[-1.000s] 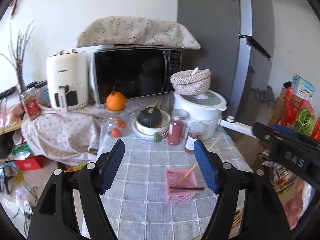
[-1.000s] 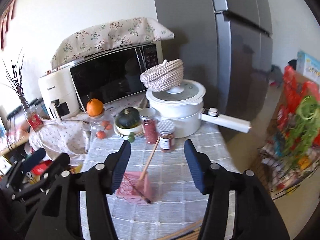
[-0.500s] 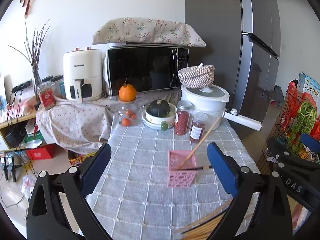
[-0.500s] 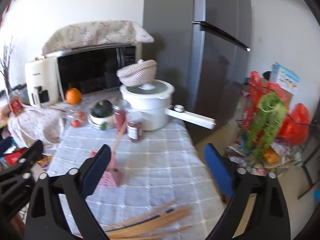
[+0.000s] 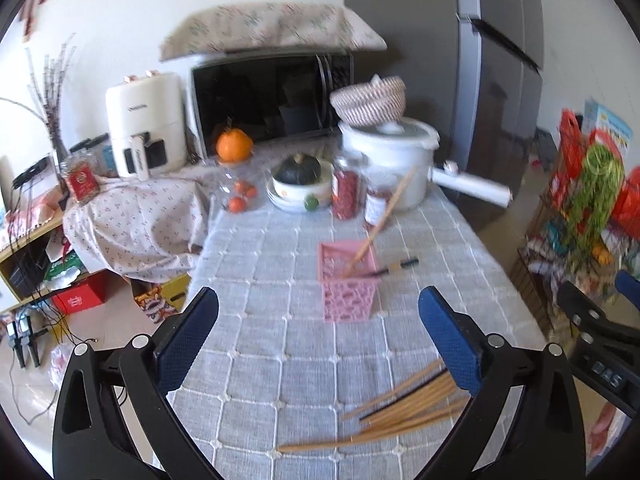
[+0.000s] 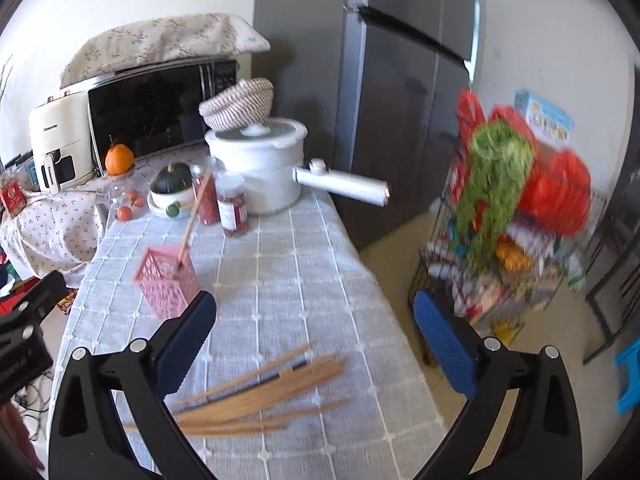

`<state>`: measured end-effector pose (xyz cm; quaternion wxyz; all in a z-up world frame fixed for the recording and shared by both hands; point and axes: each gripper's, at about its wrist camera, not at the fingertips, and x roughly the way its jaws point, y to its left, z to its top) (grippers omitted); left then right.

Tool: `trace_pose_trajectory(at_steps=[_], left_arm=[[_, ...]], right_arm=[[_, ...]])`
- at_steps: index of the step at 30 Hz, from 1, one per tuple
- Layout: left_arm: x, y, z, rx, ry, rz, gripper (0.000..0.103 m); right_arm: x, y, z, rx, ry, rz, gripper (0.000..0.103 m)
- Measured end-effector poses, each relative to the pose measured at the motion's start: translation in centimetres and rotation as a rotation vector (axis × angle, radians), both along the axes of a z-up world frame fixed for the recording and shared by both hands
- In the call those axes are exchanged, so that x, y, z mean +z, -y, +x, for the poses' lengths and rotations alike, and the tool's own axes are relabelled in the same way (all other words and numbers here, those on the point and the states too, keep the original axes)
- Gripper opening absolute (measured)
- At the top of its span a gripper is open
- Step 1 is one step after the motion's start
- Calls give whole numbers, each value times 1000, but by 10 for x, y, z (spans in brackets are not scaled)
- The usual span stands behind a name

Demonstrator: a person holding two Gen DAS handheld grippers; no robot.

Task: Organize utensils
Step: 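Lower the left tool to the pile and grasp another wooden chopstick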

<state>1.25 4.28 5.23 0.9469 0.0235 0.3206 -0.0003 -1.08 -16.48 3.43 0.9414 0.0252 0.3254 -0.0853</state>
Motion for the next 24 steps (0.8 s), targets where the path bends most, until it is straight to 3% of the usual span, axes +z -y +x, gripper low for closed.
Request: trace_pose_trajectory(at_steps=[4,11,14,19,20,22,24], left_arm=[[-29,23,15,-107,-145,32,96],[-79,79,43,-315,-373,40,96],[-99,111,63,-392,-463,41,96],[-131,150,107,-423,-575,32,95],[-136,156,115,-420,-591,34,93],[-146,162,129,-418,-636,30,76],[-159,168,142,-411,-684,34,70]], right_arm=[[-36,35,-19,-45,-89,95,97],[-98,89,-39,-154,-228,174,97],[-111,102,-43,-176,-262,226,97],[-120,107,-41,-159,-299,279,97],[-123,109,-41,-156,-310,300,97],[-128,113,-38,-152,-336,340,97],[-131,117,-36,-156,-355,387,97]])
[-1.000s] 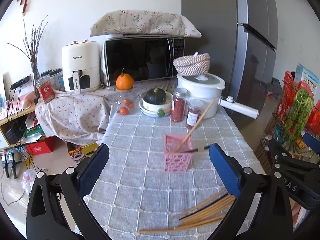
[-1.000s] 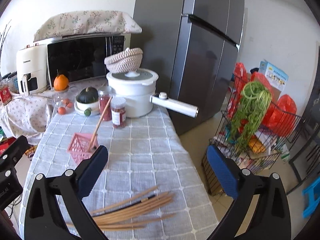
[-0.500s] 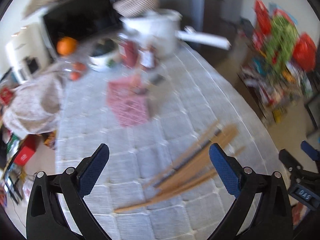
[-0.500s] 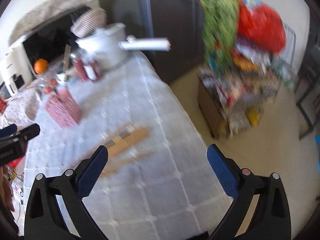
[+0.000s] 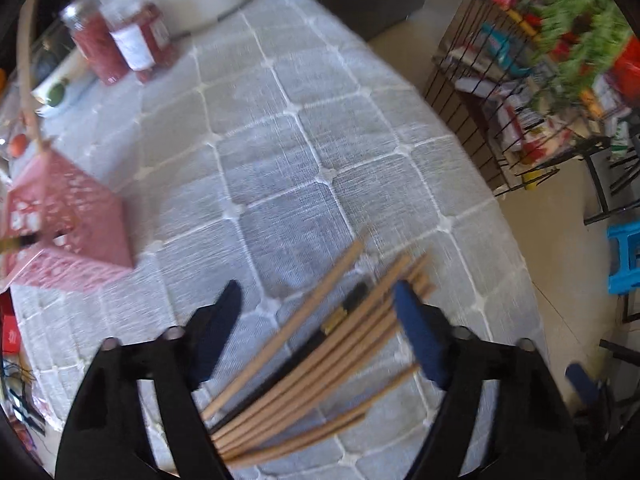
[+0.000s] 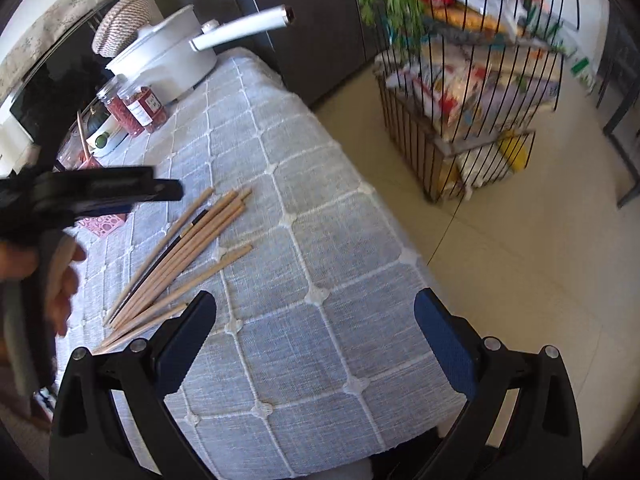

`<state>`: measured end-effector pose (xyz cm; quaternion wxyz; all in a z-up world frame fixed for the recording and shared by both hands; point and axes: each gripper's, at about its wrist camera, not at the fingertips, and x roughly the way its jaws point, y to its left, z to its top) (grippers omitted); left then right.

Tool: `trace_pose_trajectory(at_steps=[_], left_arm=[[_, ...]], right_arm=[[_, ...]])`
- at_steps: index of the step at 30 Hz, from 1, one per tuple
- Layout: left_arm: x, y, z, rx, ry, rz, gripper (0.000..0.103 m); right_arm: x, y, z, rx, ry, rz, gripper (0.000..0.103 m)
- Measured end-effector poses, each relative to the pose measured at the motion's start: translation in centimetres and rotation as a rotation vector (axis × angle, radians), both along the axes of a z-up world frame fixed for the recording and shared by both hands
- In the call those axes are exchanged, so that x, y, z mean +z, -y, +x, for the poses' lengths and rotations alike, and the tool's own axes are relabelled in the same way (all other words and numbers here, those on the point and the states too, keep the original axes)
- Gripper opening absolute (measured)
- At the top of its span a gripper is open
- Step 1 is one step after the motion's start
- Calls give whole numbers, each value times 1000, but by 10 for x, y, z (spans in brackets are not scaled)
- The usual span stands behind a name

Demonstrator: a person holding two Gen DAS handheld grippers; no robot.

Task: Organize utensils
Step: 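Lower the left tool to the pile and grasp another wooden chopstick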

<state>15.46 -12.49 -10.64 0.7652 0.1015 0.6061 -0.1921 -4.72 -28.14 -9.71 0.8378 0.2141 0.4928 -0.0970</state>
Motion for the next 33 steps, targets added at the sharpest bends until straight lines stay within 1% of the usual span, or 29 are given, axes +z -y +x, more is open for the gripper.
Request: trace_pose_trajectory(at_steps=[3,5,8,9,10,11,13,14,16,18,19,20,21,22,24,25,27,30,32,33], left_arm=[[-7,6,9,-17,-22,14,65],[-10,7,12,-29,-47,10,59],[-20,9,15,-46,-93,34,43],[-25,11,18,-54,-108,50,35],[-30,10,18,-58,-119,56,32],[-29,9,19,-66,-105,50,30],[-29,6,19,-75,-85,73,16],[-29,4,17,-83,-81,68,16],[-28,-1,14,-99,-61,61,11],[-22,-11,7,-113,-12,49,6],[-17,-16,2,-116,11,36,7],[-7,-25,-4,-117,51,12,6],[1,-28,-9,-127,93,10,7],[8,-31,-15,-136,121,8,6],[29,-44,-32,-159,197,4,6],[39,-51,-41,-166,229,0,6],[55,-60,-54,-168,284,-13,6],[82,-81,-79,-156,365,-56,6],[92,-91,-93,-148,408,-66,6],[97,-95,-98,-142,427,-72,6]], right_arm=[[-4,4,3,-9,-17,41,97],[-7,3,5,-10,-28,58,97],[-9,2,7,-7,-41,70,97],[-10,1,8,-5,-45,76,97],[-10,1,8,-5,-47,79,97],[-11,0,9,-5,-52,83,97],[-12,-1,10,-13,-56,88,97],[-12,-1,11,-18,-56,93,97],[-9,-4,16,-24,-55,97,94],[-8,-6,23,-26,-65,100,86],[-8,-8,29,-30,-81,122,83],[-9,-9,34,-39,-96,146,79],[-11,-10,39,-46,-106,165,74],[-13,-12,46,-54,-124,198,72],[-18,-18,57,-67,-153,241,61],[-20,-22,60,-70,-165,253,58],[-24,-31,71,-83,-199,274,47],[-29,-42,83,-108,-245,285,42],[-34,-50,94,-122,-276,282,39],[-38,-56,99,-130,-293,282,36]])
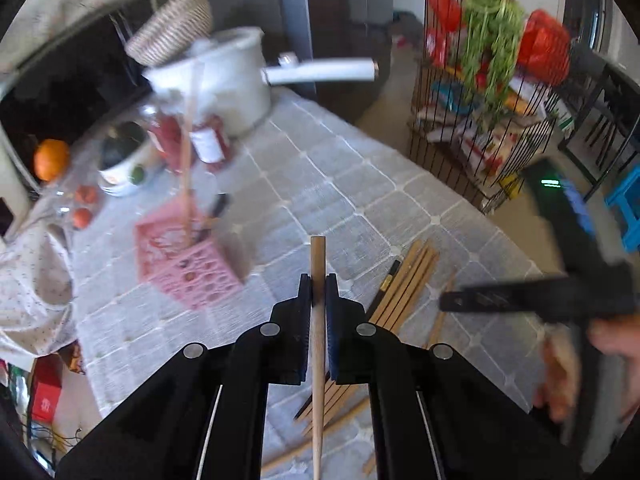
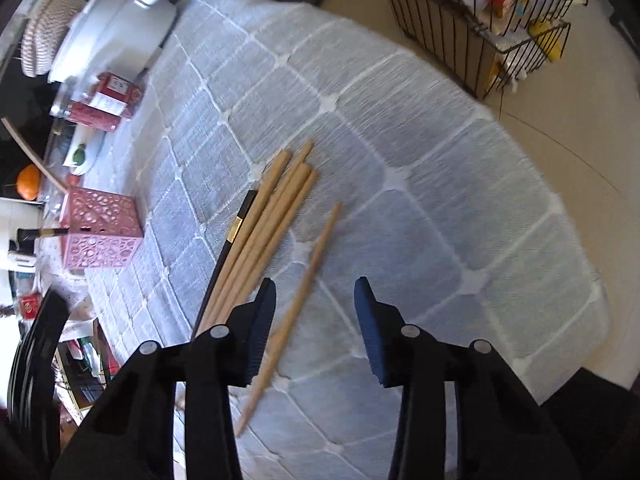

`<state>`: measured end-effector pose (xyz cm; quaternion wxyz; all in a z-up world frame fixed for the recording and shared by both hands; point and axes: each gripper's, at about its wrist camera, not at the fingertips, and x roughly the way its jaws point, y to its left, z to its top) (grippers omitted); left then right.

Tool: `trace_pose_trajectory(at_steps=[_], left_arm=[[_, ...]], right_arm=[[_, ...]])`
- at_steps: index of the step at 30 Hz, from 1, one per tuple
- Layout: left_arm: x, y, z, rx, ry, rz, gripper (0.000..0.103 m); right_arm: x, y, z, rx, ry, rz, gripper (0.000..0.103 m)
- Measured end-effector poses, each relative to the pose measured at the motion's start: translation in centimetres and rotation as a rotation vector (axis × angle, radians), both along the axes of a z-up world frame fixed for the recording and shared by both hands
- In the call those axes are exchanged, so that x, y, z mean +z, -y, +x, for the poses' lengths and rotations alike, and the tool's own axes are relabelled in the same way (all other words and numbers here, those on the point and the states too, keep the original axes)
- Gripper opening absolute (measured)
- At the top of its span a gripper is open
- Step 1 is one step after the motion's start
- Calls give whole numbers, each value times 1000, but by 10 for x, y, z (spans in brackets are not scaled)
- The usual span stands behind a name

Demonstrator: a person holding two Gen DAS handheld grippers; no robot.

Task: Organize utensils
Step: 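Lower the left tool to the pile and grasp another wooden chopstick, then carry the chopstick with the left tool into the pink holder and release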

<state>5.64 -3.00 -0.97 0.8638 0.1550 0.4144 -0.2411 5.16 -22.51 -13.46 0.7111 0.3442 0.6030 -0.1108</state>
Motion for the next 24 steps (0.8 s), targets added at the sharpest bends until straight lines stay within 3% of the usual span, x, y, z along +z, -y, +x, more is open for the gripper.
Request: trace_pose_trajectory(at_steps=[1,3,4,9,11,18,24], left_arm=[[7,-8,-7,5,19,-16,7],[17,-18,-16,18,43,-34,7],[22,-24,-21,26,50,-50,7],[33,-51,-36,74,72,-108,7],[35,-61,-39,99,81,-128,7],[54,-82,-50,143,102,-181,7],[79,-95,-50,177,119,-229,7]], right_arm=[[-3,-3,3,-3,-10,2,34],[-13,-11,8,-6,-46,4,17],[-14,-15,10,-21,-53,-40,13],[-13,-20,9,-32,-2,-59,6],[-4,-21,2,-23,57,-71,6],[80,-42,-33,132,326,-159,6],[152,-59,-51,255,492,-199,6]])
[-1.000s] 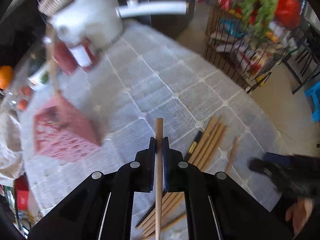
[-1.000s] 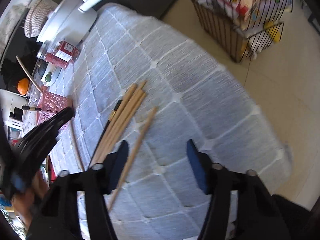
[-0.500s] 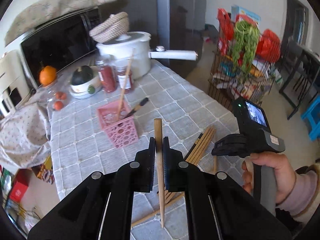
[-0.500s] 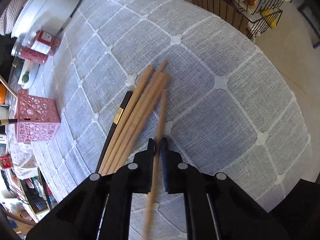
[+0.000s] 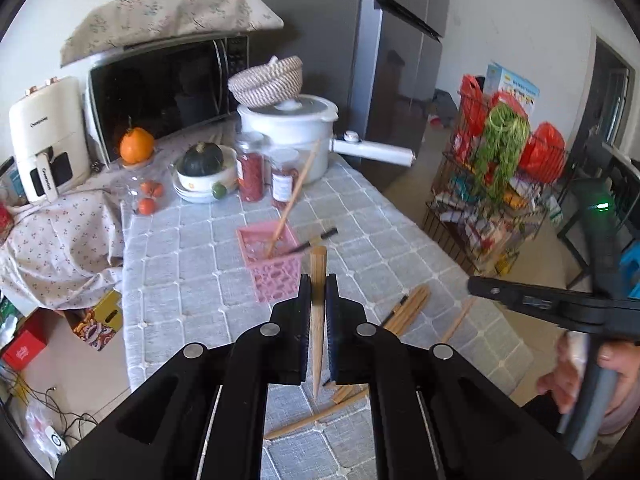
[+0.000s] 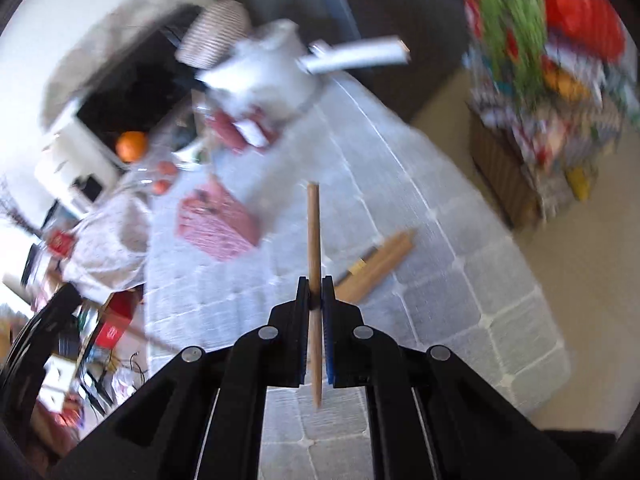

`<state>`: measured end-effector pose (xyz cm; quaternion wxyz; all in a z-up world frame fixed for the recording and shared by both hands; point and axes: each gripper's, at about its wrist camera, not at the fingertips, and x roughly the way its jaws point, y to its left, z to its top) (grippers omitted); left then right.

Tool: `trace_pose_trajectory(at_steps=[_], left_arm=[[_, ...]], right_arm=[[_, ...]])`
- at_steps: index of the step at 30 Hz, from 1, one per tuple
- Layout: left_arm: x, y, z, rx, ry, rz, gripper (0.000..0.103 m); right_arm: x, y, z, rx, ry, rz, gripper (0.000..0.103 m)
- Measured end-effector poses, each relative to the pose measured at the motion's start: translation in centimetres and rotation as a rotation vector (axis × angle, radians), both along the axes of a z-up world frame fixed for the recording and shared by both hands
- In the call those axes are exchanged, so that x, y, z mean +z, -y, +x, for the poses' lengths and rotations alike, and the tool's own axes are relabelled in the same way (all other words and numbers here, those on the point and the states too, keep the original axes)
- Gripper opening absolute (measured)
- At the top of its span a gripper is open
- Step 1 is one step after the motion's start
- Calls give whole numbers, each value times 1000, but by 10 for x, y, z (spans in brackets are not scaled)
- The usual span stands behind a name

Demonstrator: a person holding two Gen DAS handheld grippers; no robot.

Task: Organize utensils
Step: 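Carry the chopstick with the left tool into the pink holder and release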

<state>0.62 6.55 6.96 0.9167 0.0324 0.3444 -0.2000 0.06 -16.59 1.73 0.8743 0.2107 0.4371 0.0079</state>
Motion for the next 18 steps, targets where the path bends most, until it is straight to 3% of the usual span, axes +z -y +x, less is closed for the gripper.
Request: trace_pose_trajectory(at_steps=[6,13,18], left_arm=[[30,-11,14,35,18,-41,6],[74,-15,47,68,51,-98,6],[86,-25,74,122,84,-129,6]], right_arm=[[71,-7,2,78,96,1,6],[151,-20,39,138,192,52,6],[169,-33,77,137,265,16,6]])
